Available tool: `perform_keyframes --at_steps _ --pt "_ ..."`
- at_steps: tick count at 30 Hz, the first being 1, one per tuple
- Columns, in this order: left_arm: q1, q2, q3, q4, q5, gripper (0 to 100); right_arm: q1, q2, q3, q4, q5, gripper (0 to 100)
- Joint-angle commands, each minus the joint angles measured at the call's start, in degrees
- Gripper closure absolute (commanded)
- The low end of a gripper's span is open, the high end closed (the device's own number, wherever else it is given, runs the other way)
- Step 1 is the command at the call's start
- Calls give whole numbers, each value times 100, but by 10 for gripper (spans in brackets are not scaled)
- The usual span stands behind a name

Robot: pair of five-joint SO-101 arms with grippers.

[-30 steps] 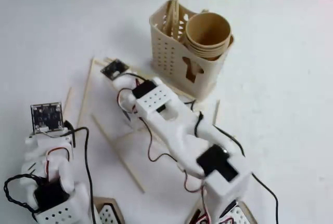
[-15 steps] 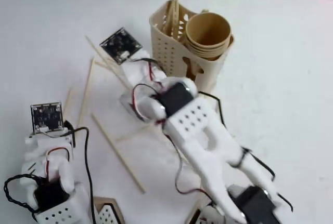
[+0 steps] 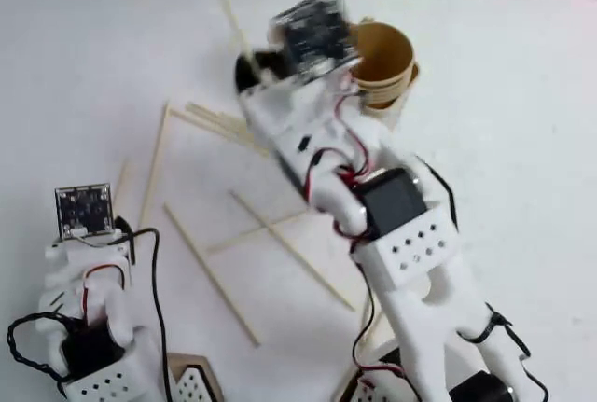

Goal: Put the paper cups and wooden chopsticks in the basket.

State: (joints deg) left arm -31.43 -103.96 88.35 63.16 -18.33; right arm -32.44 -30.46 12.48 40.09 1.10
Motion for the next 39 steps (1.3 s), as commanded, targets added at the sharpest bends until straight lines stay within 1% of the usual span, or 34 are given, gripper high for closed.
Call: perform_keyframes --at_steps 1,3,5,8,11,16,19,23,27,29,32,35,39 --pt "-31 -57 -18 9 -70 808 444 -180 352 -1305 -167 981" --pt "-31 -57 -18 9 -70 808 576 -180 853 -2053 -158 981" --pt "-31 -57 -18 9 -70 808 611 -233 1336 -2527 -149 981" --pt "-31 -57 -18 9 -70 808 567 -347 1749 -2492 -149 981" --pt "-31 -57 -18 9 -70 808 462 -497 1873 -1745 -149 981" --pt "-31 -57 -18 9 -70 808 277 -629 1864 -66 -149 981" --pt "-31 -57 -18 9 -70 808 -13 -593 1881 980 -132 981" --pt "-31 -57 -18 9 -70 808 -391 -479 1890 2325 607 981" --pt "-31 -57 -18 9 -70 808 -470 -330 1996 3055 818 981" --pt "-31 -57 -18 9 -70 808 -523 -259 2338 3125 1011 981" --pt "-31 -57 -18 9 -70 808 -708 -198 3130 2879 1222 981" --pt "-31 -57 -18 9 -70 808 -866 -224 3842 2448 1266 981" --pt "-31 -57 -18 9 -70 808 -857 -180 4246 2193 1275 971"
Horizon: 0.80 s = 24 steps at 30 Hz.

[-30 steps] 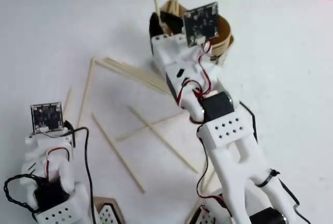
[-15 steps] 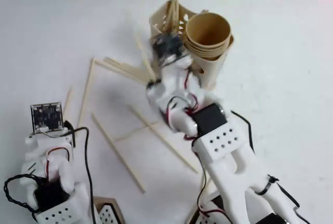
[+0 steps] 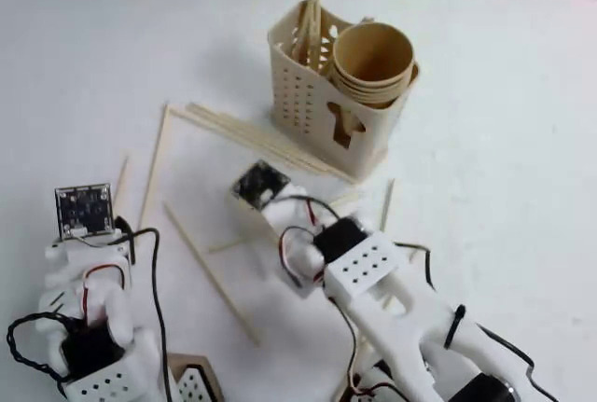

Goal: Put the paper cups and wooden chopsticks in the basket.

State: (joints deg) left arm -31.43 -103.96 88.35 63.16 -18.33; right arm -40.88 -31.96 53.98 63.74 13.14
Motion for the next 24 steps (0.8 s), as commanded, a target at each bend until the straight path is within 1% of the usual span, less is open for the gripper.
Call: perform_keyframes --at_steps 1,6,8,11,17,20,24 --pt "-31 -57 -18 9 -70 808 -13 -31 158 -171 70 957" --pt "-31 -57 -18 9 -70 808 -4 -31 369 -163 9 839" --pt "-31 -57 -18 9 -70 808 -4 -31 343 -189 -44 819" --pt "-31 -57 -18 9 -70 808 -75 -31 202 -242 -369 800" --pt "-22 -57 -18 9 -70 808 -532 -22 -229 -233 -862 716" --pt "-31 -57 -18 9 -70 808 -681 136 -422 -242 -923 704" --pt "-31 -57 -18 9 -70 808 -664 1015 -897 -242 -967 704"
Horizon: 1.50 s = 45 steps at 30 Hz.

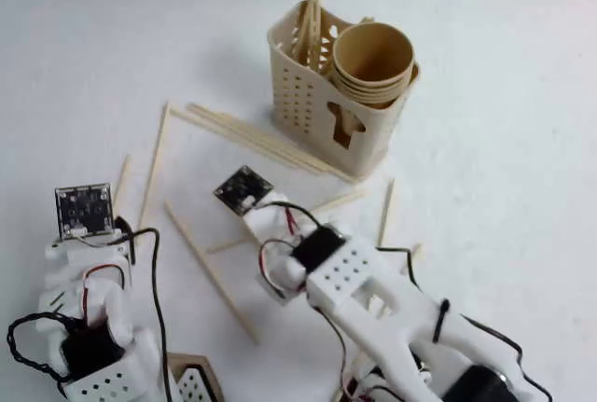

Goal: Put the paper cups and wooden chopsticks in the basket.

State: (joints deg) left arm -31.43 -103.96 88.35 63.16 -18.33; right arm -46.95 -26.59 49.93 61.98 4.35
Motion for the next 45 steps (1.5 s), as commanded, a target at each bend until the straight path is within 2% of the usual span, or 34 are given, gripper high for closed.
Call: perform_keyframes --at_steps 1,9,17,20,26,35,41,45 --pt "-31 -57 -18 9 -70 808 -57 752 -651 -66 -193 704" --pt "-31 -57 -18 9 -70 808 57 2545 -1723 -66 -325 713" --pt "-31 -57 -18 9 -79 808 259 3275 -1864 -673 -316 962" --pt "-31 -57 -18 9 -79 808 259 3231 -1864 -681 -316 976" --pt "-31 -57 -18 9 -79 808 259 2642 -1864 -374 -316 981" --pt "-31 -57 -18 9 -79 808 277 927 -1890 303 -141 981" --pt "-31 -57 -18 9 -79 808 453 -532 -2040 -57 105 981" --pt "-31 -57 -18 9 -79 808 954 -1077 -2426 -673 167 981"
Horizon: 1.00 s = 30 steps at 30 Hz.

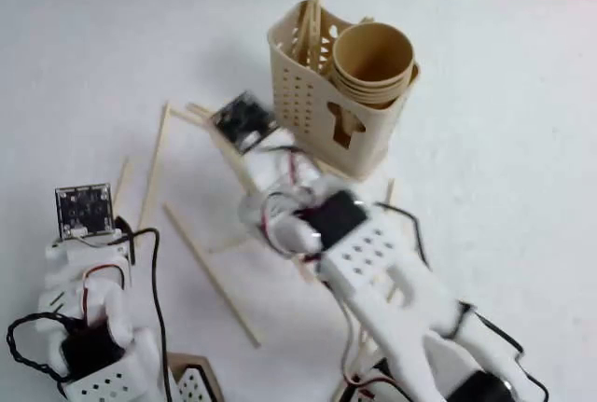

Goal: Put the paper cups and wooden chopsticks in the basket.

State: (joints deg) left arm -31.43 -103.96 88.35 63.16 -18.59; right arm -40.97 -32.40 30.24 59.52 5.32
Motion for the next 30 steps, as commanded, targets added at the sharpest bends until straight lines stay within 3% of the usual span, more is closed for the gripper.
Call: perform_keyframes --at_steps 1,6,11,19,27,30 --pt "-31 -57 -18 9 -53 808 514 -558 -563 -611 62 981" --pt "-31 -57 -18 9 -53 808 1112 -593 -958 -1921 26 981" --pt "-31 -57 -18 9 -53 808 1552 -514 -941 -3925 26 981" --pt "-31 -57 -18 9 -53 808 2062 646 -985 -6193 26 981" --pt "-31 -57 -9 9 -53 808 2255 1807 -949 -6642 26 975" --pt "-31 -57 -9 9 -53 808 2229 1938 -985 -6325 26 906"
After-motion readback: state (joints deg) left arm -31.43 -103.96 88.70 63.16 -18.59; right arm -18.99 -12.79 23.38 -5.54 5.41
